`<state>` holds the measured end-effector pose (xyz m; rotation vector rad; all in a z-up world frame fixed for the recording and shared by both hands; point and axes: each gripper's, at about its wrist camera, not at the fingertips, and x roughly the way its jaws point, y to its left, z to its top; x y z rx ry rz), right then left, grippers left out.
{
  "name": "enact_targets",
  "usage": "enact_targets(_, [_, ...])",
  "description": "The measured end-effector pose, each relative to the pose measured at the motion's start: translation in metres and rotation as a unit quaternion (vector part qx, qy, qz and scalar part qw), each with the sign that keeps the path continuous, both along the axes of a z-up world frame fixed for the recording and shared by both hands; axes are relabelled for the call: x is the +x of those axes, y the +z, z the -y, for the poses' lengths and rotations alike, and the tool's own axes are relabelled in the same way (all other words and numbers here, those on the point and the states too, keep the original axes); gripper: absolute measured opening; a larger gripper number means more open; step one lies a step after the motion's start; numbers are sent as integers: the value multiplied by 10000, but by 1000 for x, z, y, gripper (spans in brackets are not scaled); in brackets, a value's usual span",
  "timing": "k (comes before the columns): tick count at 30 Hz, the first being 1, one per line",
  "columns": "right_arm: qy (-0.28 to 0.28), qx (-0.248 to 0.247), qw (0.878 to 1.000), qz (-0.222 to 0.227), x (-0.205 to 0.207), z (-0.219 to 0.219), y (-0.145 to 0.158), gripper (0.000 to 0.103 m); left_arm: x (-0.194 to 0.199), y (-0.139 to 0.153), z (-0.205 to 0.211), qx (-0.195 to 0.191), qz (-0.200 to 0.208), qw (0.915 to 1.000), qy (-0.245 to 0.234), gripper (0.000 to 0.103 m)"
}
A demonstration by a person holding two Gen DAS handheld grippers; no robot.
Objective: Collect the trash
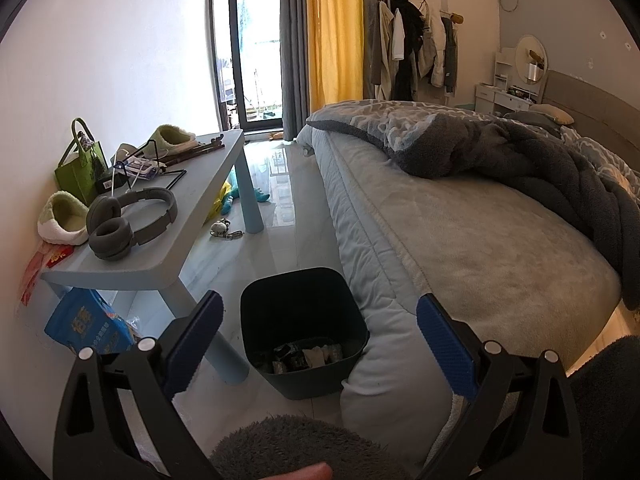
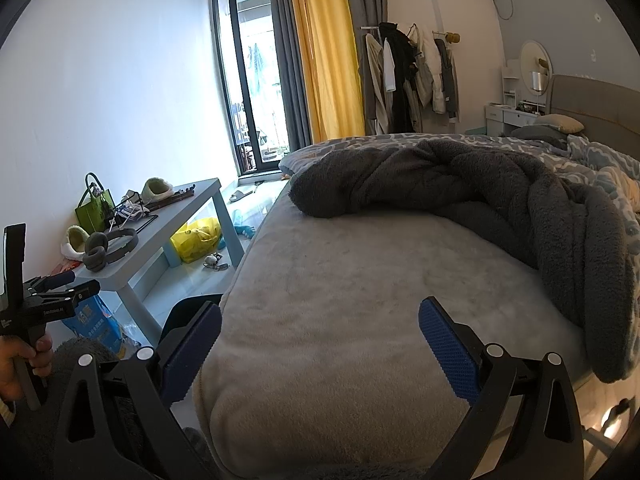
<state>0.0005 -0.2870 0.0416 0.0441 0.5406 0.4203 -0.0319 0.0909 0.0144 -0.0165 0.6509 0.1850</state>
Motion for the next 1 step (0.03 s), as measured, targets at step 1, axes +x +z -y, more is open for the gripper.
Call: enact_targets(1, [2,0,10000,0,0,0,0,100,0,1,-1,-8,0,10000,0,99])
